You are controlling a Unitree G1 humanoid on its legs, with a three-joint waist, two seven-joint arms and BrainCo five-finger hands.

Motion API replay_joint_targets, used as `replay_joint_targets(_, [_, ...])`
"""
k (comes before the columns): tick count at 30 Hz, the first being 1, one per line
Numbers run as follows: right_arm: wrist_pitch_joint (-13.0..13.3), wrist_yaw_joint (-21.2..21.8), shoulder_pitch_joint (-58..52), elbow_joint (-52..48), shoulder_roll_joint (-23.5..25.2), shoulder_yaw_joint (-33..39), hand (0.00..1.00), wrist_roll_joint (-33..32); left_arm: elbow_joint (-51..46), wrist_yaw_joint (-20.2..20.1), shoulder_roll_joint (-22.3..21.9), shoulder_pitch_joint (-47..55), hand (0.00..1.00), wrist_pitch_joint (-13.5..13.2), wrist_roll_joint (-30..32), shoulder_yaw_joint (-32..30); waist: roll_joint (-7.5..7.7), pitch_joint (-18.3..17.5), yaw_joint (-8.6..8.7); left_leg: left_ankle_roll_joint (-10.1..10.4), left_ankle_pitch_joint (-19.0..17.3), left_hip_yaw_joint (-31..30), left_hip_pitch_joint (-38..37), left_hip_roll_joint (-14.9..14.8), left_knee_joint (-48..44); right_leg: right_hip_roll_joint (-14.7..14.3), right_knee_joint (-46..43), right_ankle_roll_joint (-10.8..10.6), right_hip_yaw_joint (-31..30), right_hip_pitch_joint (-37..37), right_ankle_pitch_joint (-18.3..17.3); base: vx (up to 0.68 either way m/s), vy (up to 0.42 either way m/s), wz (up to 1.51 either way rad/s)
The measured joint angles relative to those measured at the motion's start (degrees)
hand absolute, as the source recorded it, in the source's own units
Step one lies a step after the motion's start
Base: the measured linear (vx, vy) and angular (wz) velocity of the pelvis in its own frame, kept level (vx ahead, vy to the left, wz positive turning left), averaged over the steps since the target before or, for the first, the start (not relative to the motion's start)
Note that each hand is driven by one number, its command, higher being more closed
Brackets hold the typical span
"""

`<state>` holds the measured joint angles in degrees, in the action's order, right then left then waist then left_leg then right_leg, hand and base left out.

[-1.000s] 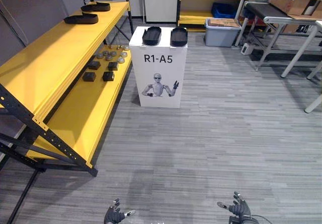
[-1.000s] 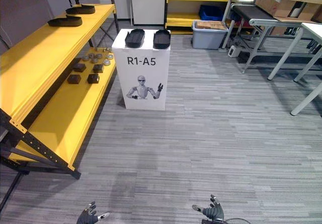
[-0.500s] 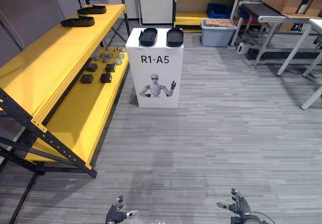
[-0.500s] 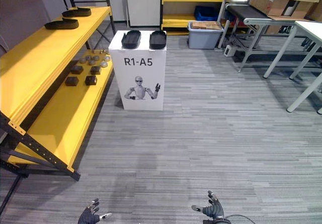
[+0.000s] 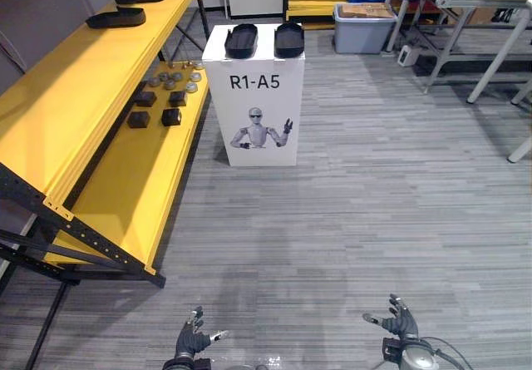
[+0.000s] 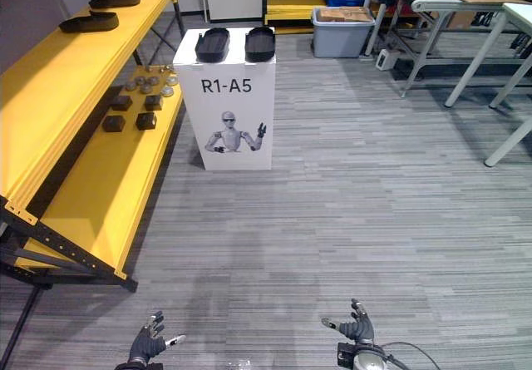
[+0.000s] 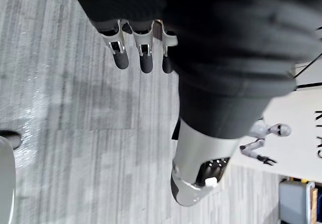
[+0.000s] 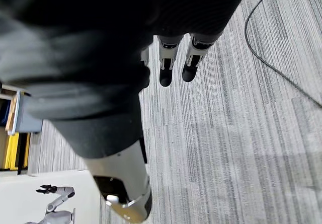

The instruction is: Walk over and take plastic housings, then place them on the shelf

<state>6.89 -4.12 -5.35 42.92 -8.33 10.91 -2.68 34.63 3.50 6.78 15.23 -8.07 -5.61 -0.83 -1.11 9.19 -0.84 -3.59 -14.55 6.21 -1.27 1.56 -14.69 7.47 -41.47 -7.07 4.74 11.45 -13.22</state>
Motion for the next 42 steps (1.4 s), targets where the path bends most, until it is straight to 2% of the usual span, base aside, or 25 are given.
replay_joint_targets(1, [-0.1, -0.1, -0.5, 0.0, 0.3, -0.7, 0.0, 0.0, 0.1, 0.3, 0.5, 0.0, 0.0, 0.3, 0.0, 0.0, -0.14, 0.6, -0.09, -0.5, -1.1, -0.1, -1.4, -0.2, -0.3, 0.3, -4.7, 0.1, 1.0, 3.6, -0.6, 0.23, 0.08, 0.0])
replay_joint_targets(3, [-0.1, -0.2, -0.6, 0.0, 0.3, -1.1, 0.0, 0.0, 0.1, 1.0, 0.8, -1.1, 0.0, 0.7, 0.0, 0.1, -0.09, 1.1, 0.12, -0.9, -2.2, -0.5, -2.7, -0.7, -0.2, 0.2, -2.2, 0.1, 3.7, 7.7, -0.6, 0.22, 0.022, 0.11])
replay_joint_targets(6, [-0.2, -0.5, -0.5, -0.1, -0.1, -0.9, 0.0, 0.0, 0.1, 1.2, 1.5, -6.2, 0.0, 0.7, -1.2, 0.0, -0.03, 3.7, 2.04, 0.5, -3.0, -4.8, -5.7, -2.1, 1.5, -2.1, 16.2, 2.1, 5.5, 9.7, 2.1, 0.4, -0.072, 0.74])
replay_joint_targets(8, [-0.2, -0.7, -0.5, -0.1, -0.3, -0.8, 0.0, 0.0, 0.1, 1.3, 1.4, -8.3, 0.0, 0.6, -1.4, 0.2, 0.68, 4.1, 3.31, 2.1, -3.4, -7.4, -8.3, -2.8, 4.1, -2.8, 24.8, 3.0, 5.4, 9.4, 10.2, 0.55, -0.201, 0.75])
replay_joint_targets(9, [-0.4, -1.2, 0.1, -0.4, -0.4, -0.8, 0.0, 0.0, 0.1, 1.2, 1.1, -9.2, 0.0, 0.5, -1.4, 0.2, -0.05, 3.9, 3.49, 4.3, -4.0, -8.5, -9.9, -5.2, 5.1, -4.4, 23.0, 7.9, 5.9, 9.1, 15.4, 0.63, -0.271, 0.41])
replay_joint_targets(11, [-0.7, -1.4, 1.3, -0.6, -0.1, -0.8, 0.0, 0.0, 0.2, 1.2, 1.1, -9.5, 0.0, 0.6, -1.4, 0.2, -0.36, 3.9, 3.17, 6.2, -2.9, -8.1, -9.6, -6.3, 3.4, -4.8, 19.5, 9.0, 6.8, 9.7, 12.3, 0.57, -0.254, 0.17])
replay_joint_targets(12, [-0.7, -1.4, 1.9, -1.5, -0.2, -0.8, 0.0, 0.0, 0.2, 1.2, 0.6, -9.4, 0.0, 0.5, -1.4, 0.2, -0.54, 3.8, 3.31, 8.7, -1.2, -7.7, -8.0, -7.1, -2.1, -5.3, 18.8, 9.5, 7.5, 8.2, 10.0, 0.63, -0.266, 0.15])
replay_joint_targets(13, [-0.6, -1.4, 1.9, -2.2, -0.2, -1.0, 0.0, 0.0, 0.2, 1.2, 0.1, -9.0, 0.0, 0.6, -1.4, 0.1, -0.94, 3.7, 3.34, 9.3, 0.4, -7.3, -5.8, -7.7, -9.5, -6.0, 20.3, 10.1, 8.0, 5.6, 9.1, 0.75, -0.292, 0.12])
replay_joint_targets(14, [-0.6, -1.4, 1.9, -2.9, -0.3, -1.9, 0.0, 0.0, 0.2, 1.2, -0.4, -8.2, 0.0, 0.6, -1.4, 0.1, -1.55, 3.6, 3.29, 9.4, 5.5, -6.1, -1.4, -9.2, -22.6, -7.8, 24.5, 10.4, 8.3, 0.6, 8.9, 0.84, -0.279, -0.07])
replay_joint_targets(15, [-0.6, -1.6, 1.8, -3.8, -0.1, -3.4, 0.0, -0.4, 0.2, 1.1, -0.6, -7.6, 0.0, 0.6, -1.4, 0.1, -1.51, 3.8, 2.49, 9.2, 7.4, -4.0, 5.4, -12.3, -39.6, -9.9, 29.8, 11.1, 7.2, -6.0, 8.4, 0.69, -0.201, -0.22])
replay_joint_targets(18, [-0.5, -1.9, 1.8, -4.5, 1.2, -3.6, 0.0, -1.6, 0.1, 1.1, -1.2, -7.5, 0.0, 0.7, -1.4, 0.0, -1.06, 4.2, 0.45, 7.0, 3.6, -0.3, 13.3, -14.3, -51.6, -11.2, 35.1, 11.7, 4.9, -13.9, 8.1, 0.42, -0.065, -0.37])
replay_joint_targets(21, [-0.5, -2.0, 3.1, -3.5, 1.6, -4.3, 0.0, -2.5, -0.3, 1.2, -2.0, -7.0, 0.0, 0.6, -2.0, 0.0, 0.03, 5.0, -1.88, 5.6, 0.2, 3.6, 21.4, -11.4, -38.7, -8.6, 39.0, 10.5, 0.6, -21.0, 6.4, 0.5, 0.102, -0.63])
replay_joint_targets(22, [-0.5, -2.1, 3.8, -3.0, 1.5, -4.0, 0.0, -2.5, -0.2, 1.2, -2.2, -6.5, 0.0, 0.6, -2.0, 0.0, 0.29, 5.5, -2.12, 6.0, 0.7, 3.1, 22.2, -9.5, -25.3, -7.1, 39.1, 9.1, -0.4, -22.9, 4.9, 0.51, 0.229, -0.59])
replay_joint_targets(23, [-0.5, -2.2, 3.7, -2.4, 1.2, -3.6, 0.0, -2.5, -0.2, 1.3, -2.7, -5.7, 0.0, 0.6, -2.0, 0.0, -0.23, 5.3, -2.39, 7.1, 4.7, 1.8, 21.8, -8.4, -9.8, -6.0, 39.2, 7.8, -1.6, -24.4, 2.8, 0.43, 0.227, -0.54])
replay_joint_targets(24, [-0.5, -2.3, 3.5, -1.8, 1.2, -3.1, 0.0, -2.5, -0.2, 1.3, -2.8, -5.5, 0.0, 0.6, -2.0, 0.0, -0.52, 5.1, -2.46, 7.3, 8.6, 1.3, 21.8, -8.5, -5.5, -5.7, 39.1, 7.2, -2.2, -25.3, 1.8, 0.46, 0.273, -0.57])
replay_joint_targets(25, [-0.7, -2.7, 3.3, -0.3, 1.4, -3.1, 0.0, -2.5, 0.2, 1.5, -2.7, -5.3, 0.0, 0.6, -2.1, -0.2, -0.69, 4.7, -3.37, 6.5, 16.0, 1.9, 20.4, -7.7, -4.5, -4.6, 39.0, 6.4, -3.4, -26.9, -0.5, 0.5, 0.291, -0.32])
replay_joint_targets(26, [-0.7, -2.7, 3.4, 0.0, 1.9, -3.2, 0.0, -2.5, 0.2, 1.8, -2.7, -6.0, 0.0, 0.6, -2.2, -0.8, 1.09, 4.6, -3.06, 3.9, 14.6, 2.4, 21.0, -5.4, -6.2, -2.3, 38.6, 6.5, -3.4, -27.2, -1.1, 0.51, 0.279, -0.18])
replay_joint_targets(28, [-0.7, -2.7, 3.6, 0.2, 1.4, -3.1, 0.0, -2.4, 0.3, 2.4, -2.9, -7.6, 0.0, 0.6, -2.1, -1.8, 1.46, 4.5, -2.99, 1.1, 11.4, 2.8, 22.8, -3.7, -10.4, -0.3, 35.7, 5.9, -3.6, -26.3, -0.8, 0.5, 0.263, 0.1])
replay_joint_targets(30, [-0.7, -2.7, 3.5, 0.7, 1.5, -3.0, 0.0, -2.3, 1.2, 2.5, -2.8, -7.4, 0.0, 0.6, -1.9, -1.8, 1.44, 4.5, -3.01, 0.2, 7.1, 3.5, 20.3, -2.8, -12.4, 0.9, 24.7, 4.1, -4.4, -23.6, -1.1, 0.5, 0.283, -0.04])
replay_joint_targets(32, [-0.7, -2.7, 3.4, 0.8, 1.6, -3.1, 0.0, -2.2, 4.1, 2.5, -2.0, -7.7, 0.0, 0.9, -1.7, -0.8, 1.79, 4.5, -2.85, -0.5, 4.2, 4.3, 13.9, -0.9, -10.3, 3.4, -0.3, -3.5, -5.5, -14.5, 2.8, 0.5, 0.253, 0.0])
replay_joint_targets(33, [-0.7, -2.6, 3.1, 0.8, 1.6, -3.2, 0.0, -1.4, 5.4, 2.6, -1.1, -8.0, 0.0, 1.2, -0.9, 0.4, 2.1, 4.6, -2.55, -1.4, 2.8, 4.0, 8.5, 0.9, -7.9, 4.7, -13.7, -2.7, -4.9, -8.9, 2.4, 0.47, 0.158, 0.13])
replay_joint_targets(36, [-0.7, -2.6, 3.0, 0.8, 1.8, -4.5, 0.0, -1.2, 5.4, 3.0, -0.6, -8.0, 0.0, 1.3, -0.9, 0.6, 1.97, 4.5, -1.03, -1.7, 2.1, 2.4, 0.5, 1.7, -2.4, 4.5, -17.1, 0.1, 0.3, -2.0, 0.7, 0.43, 0.083, 0.26])
replay_joint_targets(40, [-0.6, -2.5, 2.9, 1.0, 1.9, -6.4, 0.0, -1.2, 5.2, 3.1, 0.5, -9.2, 0.0, 1.2, -1.0, 0.3, 1.48, 4.8, 0.5, -0.1, 1.2, 0.2, -7.7, -1.2, 3.0, -0.6, 10.4, 3.1, 7.0, 4.7, 0.4, 0.52, -0.055, 0.33])
replay_joint_targets(41, [-0.6, -2.5, 2.9, 1.2, 1.9, -6.4, 0.0, -1.2, 5.2, 3.1, 0.7, -9.2, 0.0, 1.2, -1.0, 0.1, 1.55, 4.7, 0.68, 0.8, 0.7, -0.1, -8.5, -1.7, 3.4, -1.7, 16.0, 3.9, 6.9, 4.6, 1.8, 0.53, -0.148, 0.39])
replay_joint_targets(42, [-0.7, -2.6, 2.3, 2.1, 1.8, -6.3, 0.0, -1.2, 5.3, 3.1, 1.0, -8.9, 0.0, 1.1, -1.0, 0.1, 2.39, 4.1, 0.8, 3.6, -1.0, -0.7, -11.1, -2.5, 4.0, -3.9, 26.1, 6.6, 5.3, 2.9, 16.4, 0.54, -0.173, 0.36])
